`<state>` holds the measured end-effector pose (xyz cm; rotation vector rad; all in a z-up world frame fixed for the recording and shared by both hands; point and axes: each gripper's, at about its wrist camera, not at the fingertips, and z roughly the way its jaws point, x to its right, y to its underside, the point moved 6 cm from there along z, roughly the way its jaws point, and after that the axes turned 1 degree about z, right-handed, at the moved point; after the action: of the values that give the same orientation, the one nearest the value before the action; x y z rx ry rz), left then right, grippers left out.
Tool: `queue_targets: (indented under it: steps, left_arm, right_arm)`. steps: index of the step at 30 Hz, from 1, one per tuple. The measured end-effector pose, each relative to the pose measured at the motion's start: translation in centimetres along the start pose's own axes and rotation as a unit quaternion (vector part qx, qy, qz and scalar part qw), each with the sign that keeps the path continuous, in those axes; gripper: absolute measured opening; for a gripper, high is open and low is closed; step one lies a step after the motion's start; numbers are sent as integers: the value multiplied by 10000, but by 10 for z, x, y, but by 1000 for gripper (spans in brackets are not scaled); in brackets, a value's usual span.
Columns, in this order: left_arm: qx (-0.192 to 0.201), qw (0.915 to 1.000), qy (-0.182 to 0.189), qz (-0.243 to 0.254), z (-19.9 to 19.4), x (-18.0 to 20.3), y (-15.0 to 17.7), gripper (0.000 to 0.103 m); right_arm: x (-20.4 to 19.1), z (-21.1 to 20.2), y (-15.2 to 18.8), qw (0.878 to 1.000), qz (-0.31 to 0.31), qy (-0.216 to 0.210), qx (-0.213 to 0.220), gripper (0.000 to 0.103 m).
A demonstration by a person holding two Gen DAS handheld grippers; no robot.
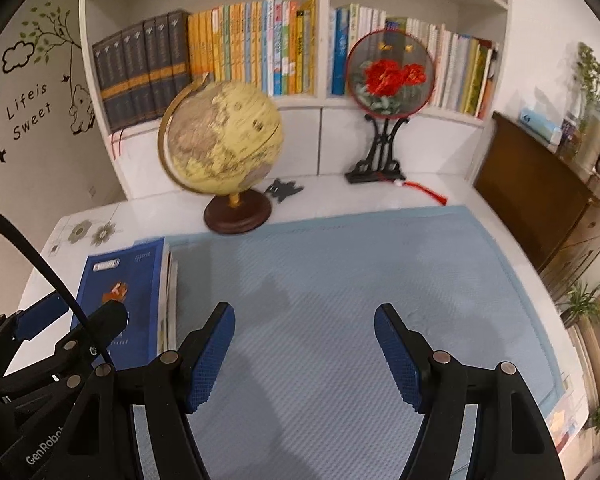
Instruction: Organize books
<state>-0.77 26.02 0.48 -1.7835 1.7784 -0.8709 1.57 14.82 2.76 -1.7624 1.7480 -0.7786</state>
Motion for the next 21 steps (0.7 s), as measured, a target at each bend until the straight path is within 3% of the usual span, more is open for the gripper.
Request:
queue_targets:
  steps: [5, 9, 21]
  left_arm:
    - [-332, 9990, 175, -261, -11, 6, -11, 69]
    - [-303, 9988, 97, -372, -18, 7, -13, 69]
    - [-305, 9989, -137, -338, -16, 8, -5, 69]
  right_arm:
    - [8, -18, -15, 9996, 28, 90, 285, 73]
    - [13, -27, -22, 9990, 65, 68, 445, 80]
    - [16, -29, -18, 9990, 23, 48, 450, 81]
